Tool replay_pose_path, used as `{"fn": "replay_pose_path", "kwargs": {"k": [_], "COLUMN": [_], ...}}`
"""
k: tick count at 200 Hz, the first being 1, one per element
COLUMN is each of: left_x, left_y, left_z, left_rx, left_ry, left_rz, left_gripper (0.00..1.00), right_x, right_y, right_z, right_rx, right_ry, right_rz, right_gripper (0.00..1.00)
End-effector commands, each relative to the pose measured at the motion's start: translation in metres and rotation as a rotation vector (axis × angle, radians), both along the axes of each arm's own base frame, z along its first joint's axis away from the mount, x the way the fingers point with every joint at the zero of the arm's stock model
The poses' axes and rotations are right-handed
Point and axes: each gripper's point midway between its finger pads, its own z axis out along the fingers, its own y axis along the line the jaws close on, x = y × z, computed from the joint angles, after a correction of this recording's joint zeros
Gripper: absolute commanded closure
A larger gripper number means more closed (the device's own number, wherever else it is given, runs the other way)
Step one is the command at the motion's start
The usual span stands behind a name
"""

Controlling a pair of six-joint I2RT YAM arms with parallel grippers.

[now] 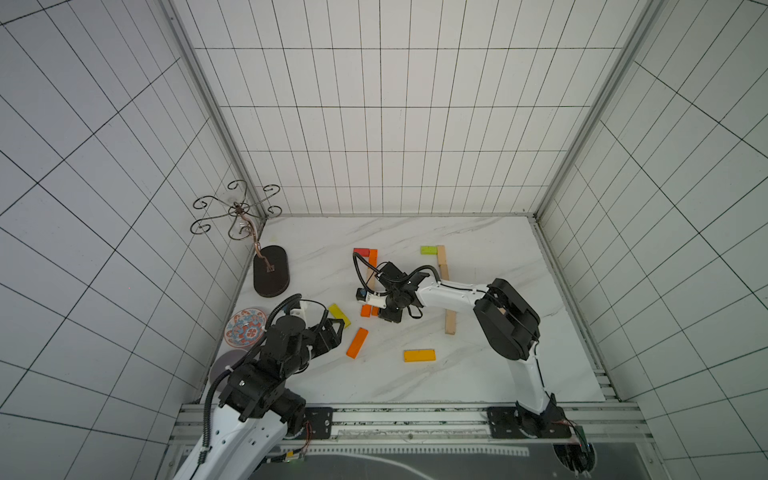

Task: Assemble a giraffe with building blocks
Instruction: Assemble the building block at the center of the board.

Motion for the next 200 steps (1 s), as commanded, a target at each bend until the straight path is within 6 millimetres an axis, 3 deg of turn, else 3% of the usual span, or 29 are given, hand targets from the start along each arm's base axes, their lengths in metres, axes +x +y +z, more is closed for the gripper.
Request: {"fn": "replay_pose_path", "kwargs": {"k": [1,200], "left_x": [0.0035,0.0035], "left_y": [0.0021,0.0018], "left_z": [0.0053,0.0049], "left_rx": [0.001,0.002], "left_ry": [-0.020,-0.020], "left_rz": [0.015,0.012], "left_gripper": [0.16,0.16], "right_x": [0.0057,0.0023], "right_y": [0.0037,0.0110], "right_z": [0.0003,-0.0036], "right_rx": [-0.015,-0.013], "right_ry": [0.013,0.034], "right_rz": [0.025,0.062], "right_gripper": [0.66,0.61]}}
